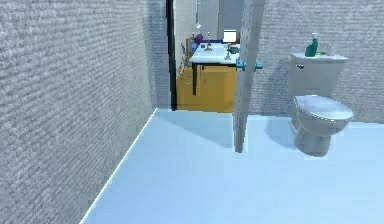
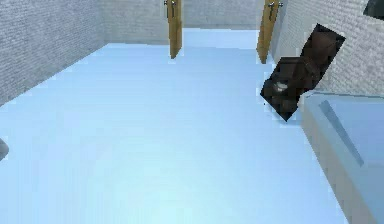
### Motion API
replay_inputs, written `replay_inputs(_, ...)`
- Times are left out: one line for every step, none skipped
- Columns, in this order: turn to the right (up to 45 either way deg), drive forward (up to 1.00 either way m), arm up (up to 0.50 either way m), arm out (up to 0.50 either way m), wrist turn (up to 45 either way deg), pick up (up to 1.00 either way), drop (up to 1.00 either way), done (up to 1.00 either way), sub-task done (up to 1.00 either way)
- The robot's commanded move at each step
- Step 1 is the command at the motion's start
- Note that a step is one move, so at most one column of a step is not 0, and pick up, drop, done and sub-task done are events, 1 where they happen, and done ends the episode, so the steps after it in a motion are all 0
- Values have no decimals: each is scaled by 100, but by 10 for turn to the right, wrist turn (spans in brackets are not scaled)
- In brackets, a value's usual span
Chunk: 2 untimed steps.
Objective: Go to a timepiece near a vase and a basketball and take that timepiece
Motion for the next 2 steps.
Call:
replay_inputs(0,10,0,0,0,0,0,0,0)
replay_inputs(-450,0,0,0,0,0,0,0,0)
